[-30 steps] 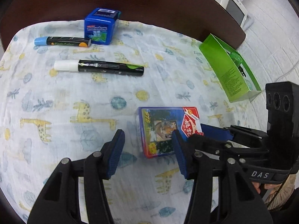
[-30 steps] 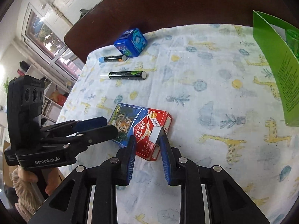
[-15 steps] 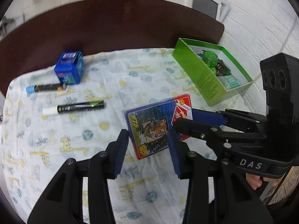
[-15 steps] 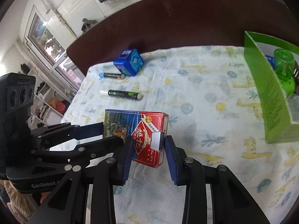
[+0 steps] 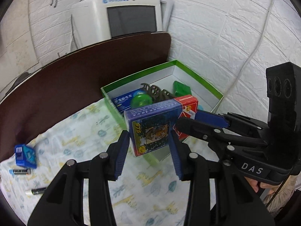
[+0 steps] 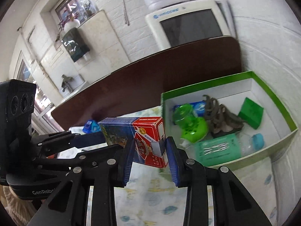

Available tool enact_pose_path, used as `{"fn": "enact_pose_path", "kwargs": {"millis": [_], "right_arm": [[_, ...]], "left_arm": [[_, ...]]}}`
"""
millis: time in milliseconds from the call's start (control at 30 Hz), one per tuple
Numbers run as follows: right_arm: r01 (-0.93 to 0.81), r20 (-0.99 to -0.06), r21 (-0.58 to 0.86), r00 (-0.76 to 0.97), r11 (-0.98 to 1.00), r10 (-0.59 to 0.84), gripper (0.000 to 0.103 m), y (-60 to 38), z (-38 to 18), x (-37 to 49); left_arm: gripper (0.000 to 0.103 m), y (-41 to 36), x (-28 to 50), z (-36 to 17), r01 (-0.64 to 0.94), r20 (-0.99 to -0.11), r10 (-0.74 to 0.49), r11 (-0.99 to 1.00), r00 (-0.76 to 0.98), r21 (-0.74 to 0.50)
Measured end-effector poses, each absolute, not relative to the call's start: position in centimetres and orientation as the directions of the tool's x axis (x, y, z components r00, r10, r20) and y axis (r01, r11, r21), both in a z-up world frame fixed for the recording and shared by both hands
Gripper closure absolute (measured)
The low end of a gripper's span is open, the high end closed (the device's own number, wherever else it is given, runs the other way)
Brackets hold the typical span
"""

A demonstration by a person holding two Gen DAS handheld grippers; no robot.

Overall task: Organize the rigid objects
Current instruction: 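Carry the card box with the right tool over the storage box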

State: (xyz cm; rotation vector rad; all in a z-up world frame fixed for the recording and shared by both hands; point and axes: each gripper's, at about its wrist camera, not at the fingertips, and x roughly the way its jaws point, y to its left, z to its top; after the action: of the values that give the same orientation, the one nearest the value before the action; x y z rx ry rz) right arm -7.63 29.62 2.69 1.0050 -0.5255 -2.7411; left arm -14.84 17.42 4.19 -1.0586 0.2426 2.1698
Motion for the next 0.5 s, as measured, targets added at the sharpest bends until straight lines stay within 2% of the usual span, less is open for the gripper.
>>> {"fn": "enact_pose_path", "kwargs": {"millis": [233, 367, 500], "right_arm": [[-0.087, -0.585, 0.414, -0.788, -0.906, -0.192, 0.066, 37.6, 2.1, -8.6], [-0.141, -0.591, 0.44, -0.789, -0.887, -0.168, 0.067, 40.8, 1.0, -9.5], [-0.173, -0.607, 0.44, -0.781, -0.881, -0.149, 0.07, 42.2, -0.1, -10.8]], "left_arm": [[0.063, 26.0, -18.3, 3.6, -0.746, -0.77, 0.538, -0.654, -0.343, -0.125], [0.063, 29.1, -20.0, 2.9, -0.767, -0.793, 0.512, -0.635, -0.331, -0.09], [0.068, 30.6, -21.4, 1.9, -0.76, -0.808, 0.491, -0.644, -0.324, -0.086]]}}
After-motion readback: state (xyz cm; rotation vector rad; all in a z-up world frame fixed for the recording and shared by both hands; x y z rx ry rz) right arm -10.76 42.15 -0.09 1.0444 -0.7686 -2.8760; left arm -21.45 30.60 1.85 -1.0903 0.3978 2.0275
